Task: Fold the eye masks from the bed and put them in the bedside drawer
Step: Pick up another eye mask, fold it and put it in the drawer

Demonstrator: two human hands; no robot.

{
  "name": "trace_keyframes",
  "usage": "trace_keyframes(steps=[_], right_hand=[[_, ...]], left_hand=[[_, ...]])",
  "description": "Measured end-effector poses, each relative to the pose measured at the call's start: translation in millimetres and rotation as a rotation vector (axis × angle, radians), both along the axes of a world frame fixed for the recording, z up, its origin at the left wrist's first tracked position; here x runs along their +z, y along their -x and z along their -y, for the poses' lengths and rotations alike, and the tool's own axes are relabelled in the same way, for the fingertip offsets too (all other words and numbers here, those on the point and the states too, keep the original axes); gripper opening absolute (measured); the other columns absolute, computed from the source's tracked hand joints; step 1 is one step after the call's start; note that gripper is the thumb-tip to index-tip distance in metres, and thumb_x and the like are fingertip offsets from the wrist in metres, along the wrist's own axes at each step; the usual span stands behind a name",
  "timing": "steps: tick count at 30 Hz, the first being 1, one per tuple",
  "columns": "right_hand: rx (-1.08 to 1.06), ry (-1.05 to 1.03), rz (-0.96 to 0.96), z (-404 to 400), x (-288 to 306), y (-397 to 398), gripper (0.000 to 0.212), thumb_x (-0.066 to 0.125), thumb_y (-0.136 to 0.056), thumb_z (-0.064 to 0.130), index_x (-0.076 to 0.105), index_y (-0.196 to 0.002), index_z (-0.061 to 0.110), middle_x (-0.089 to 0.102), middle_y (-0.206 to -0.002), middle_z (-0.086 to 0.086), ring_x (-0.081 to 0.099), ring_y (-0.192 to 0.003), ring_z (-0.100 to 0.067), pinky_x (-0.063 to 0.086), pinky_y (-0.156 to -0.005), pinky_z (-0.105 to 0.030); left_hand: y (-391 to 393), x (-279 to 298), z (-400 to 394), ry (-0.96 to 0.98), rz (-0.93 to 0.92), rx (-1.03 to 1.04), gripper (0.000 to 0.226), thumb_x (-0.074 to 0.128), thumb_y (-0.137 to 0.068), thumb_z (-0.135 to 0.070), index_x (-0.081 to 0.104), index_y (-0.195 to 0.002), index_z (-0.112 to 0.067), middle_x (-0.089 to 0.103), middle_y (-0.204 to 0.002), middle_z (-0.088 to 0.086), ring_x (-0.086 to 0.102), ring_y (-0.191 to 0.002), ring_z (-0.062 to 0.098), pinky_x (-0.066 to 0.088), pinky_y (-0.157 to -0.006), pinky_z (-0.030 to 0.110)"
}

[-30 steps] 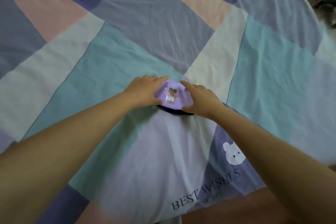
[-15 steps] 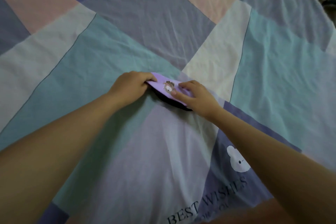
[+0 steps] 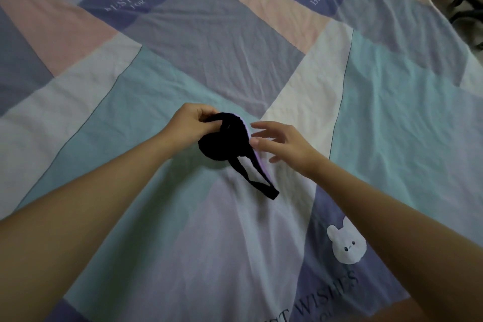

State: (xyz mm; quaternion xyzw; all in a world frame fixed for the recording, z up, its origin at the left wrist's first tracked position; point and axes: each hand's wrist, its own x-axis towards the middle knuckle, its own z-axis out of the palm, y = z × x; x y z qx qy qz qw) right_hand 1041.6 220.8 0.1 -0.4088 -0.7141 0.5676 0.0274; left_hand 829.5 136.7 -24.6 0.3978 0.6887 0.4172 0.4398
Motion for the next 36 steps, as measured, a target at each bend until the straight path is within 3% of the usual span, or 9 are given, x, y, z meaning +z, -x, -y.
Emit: trace_keyframes(steps=[4, 7, 11, 14, 19, 24, 28, 32, 36], right_hand=[[-0.027, 0.019, 0.015, 3.1, -7.1, 10.1, 0.023, 0.063, -0.083, 0.011, 0.065, -0.103, 0.001, 0.067, -0.084, -0.008, 0.064, -0.075, -0.018, 0.051, -0.072, -0.033], [-0.066, -0.033, 0.133, 6.2, -20.0, 11.2, 0.024, 0.052, -0.083, -0.003, 0.067, -0.102, -0.001, 0.07, -0.094, -0.021, 0.067, -0.087, -0.031, 0.054, -0.083, -0.041], [-0.179, -0.005, 0.106, 11.3, -32.2, 7.3, 0.024, 0.053, -0.088, -0.002, 0.069, -0.105, 0.004, 0.071, -0.097, -0.013, 0.067, -0.091, -0.027, 0.054, -0.087, -0.038], [-0.169, -0.04, 0.046, 14.1, -33.0, 7.8, 0.02, 0.058, -0.087, 0.0, 0.071, -0.103, 0.005, 0.072, -0.095, -0.011, 0.068, -0.092, -0.026, 0.054, -0.088, -0.038], [-0.245, -0.142, -0.024, 14.9, -28.5, 12.7, 0.013, 0.062, -0.087, 0.006, 0.072, -0.093, 0.006, 0.072, -0.088, -0.006, 0.068, -0.086, -0.021, 0.052, -0.084, -0.031], [-0.444, -0.243, -0.077, 12.5, -24.4, 14.6, 0.018, 0.053, -0.091, 0.008, 0.07, -0.097, 0.011, 0.071, -0.09, -0.001, 0.066, -0.089, -0.016, 0.051, -0.084, -0.027], [-0.51, -0.167, -0.096, 10.4, -26.9, 10.0, 0.02, 0.051, -0.093, 0.008, 0.068, -0.102, 0.008, 0.07, -0.096, -0.005, 0.064, -0.094, -0.02, 0.051, -0.09, -0.033], [-0.575, 0.045, -0.174, 13.6, -31.4, 5.9, 0.019, 0.052, -0.094, 0.009, 0.068, -0.099, 0.018, 0.07, -0.096, 0.001, 0.065, -0.095, -0.018, 0.051, -0.092, -0.031], [-0.63, 0.176, -0.216, 15.0, -37.4, 2.9, 0.014, 0.059, -0.092, 0.016, 0.07, -0.098, 0.021, 0.073, -0.098, -0.003, 0.069, -0.092, -0.019, 0.055, -0.085, -0.03]], left_hand=[[-1.4, -4.4, 1.4, 0.069, -0.078, -0.025, 0.018, 0.069, -0.08, -0.006, 0.07, -0.091, -0.02, 0.071, -0.083, 0.005, 0.065, -0.074, 0.011, 0.05, -0.075, 0.022], [-0.6, -10.5, 6.2, 0.175, 0.003, -0.088, 0.033, 0.065, -0.073, -0.003, 0.069, -0.097, -0.025, 0.072, -0.095, -0.003, 0.065, -0.086, 0.009, 0.048, -0.08, 0.021], [-3.4, -15.5, 8.2, 0.3, 0.182, 0.107, 0.029, 0.061, -0.068, -0.046, 0.073, -0.079, -0.021, 0.072, -0.082, -0.004, 0.065, -0.082, 0.015, 0.048, -0.074, 0.026], [-9.2, -22.7, 6.4, 0.256, 0.035, 0.168, 0.04, 0.065, -0.075, -0.053, 0.069, -0.071, -0.013, 0.071, -0.072, 0.001, 0.066, -0.07, 0.017, 0.051, -0.069, 0.032], [-14.6, -21.3, 6.8, 0.267, -0.247, -0.023, 0.025, 0.077, -0.063, -0.029, 0.054, -0.06, -0.021, 0.056, -0.058, -0.006, 0.058, -0.062, 0.016, 0.044, -0.059, 0.028], [-11.4, -18.3, 13.0, 0.287, -0.389, -0.044, 0.038, 0.069, -0.064, -0.01, 0.048, -0.092, -0.026, 0.057, -0.08, -0.008, 0.057, -0.078, 0.019, 0.048, -0.067, 0.036], [-0.7, -25.1, 21.5, 0.333, -0.312, -0.085, 0.088, 0.072, -0.063, 0.003, 0.031, -0.134, -0.027, 0.062, -0.098, 0.008, 0.061, -0.087, 0.023, 0.052, -0.078, 0.039], [4.0, -26.3, 24.1, 0.23, -0.349, -0.238, 0.131, 0.092, -0.049, -0.015, 0.005, -0.143, -0.043, 0.041, -0.137, -0.002, 0.045, -0.122, 0.018, 0.041, -0.103, 0.037], [2.8, -29.3, 21.3, 0.14, -0.189, -0.194, 0.1, 0.088, -0.057, -0.026, 0.029, -0.137, -0.038, 0.053, -0.127, -0.013, 0.052, -0.114, 0.006, 0.043, -0.097, 0.026]])
